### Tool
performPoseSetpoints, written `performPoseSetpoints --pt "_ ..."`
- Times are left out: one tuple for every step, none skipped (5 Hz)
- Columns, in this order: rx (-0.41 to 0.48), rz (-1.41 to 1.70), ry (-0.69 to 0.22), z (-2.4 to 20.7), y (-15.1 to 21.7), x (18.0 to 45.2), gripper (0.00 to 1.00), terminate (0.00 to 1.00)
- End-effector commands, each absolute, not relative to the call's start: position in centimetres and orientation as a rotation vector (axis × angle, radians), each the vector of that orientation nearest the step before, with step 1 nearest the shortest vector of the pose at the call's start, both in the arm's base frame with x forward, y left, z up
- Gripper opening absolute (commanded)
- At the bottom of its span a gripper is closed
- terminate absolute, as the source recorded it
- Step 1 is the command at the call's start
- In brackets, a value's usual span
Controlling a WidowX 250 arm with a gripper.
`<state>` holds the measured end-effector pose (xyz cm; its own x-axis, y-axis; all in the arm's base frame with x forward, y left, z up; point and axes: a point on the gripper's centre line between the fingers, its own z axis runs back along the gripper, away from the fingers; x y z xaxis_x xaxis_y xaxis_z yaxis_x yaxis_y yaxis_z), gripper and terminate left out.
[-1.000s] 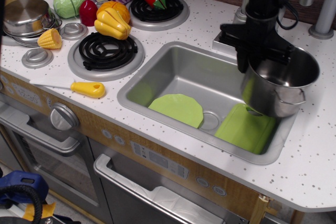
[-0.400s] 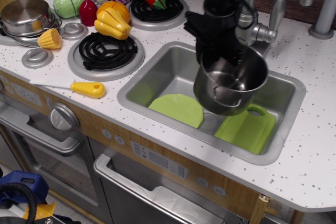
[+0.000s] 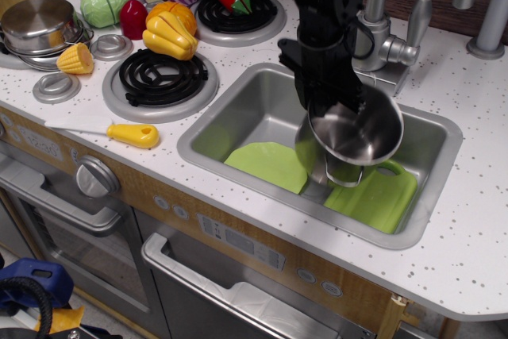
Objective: Put pot in sink
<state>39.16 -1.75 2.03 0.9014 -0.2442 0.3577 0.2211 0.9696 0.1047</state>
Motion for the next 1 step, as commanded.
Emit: performPoseSetpoints --pt "0.046 -0.218 -0.452 3.06 -1.85 39.81 1.00 1.00"
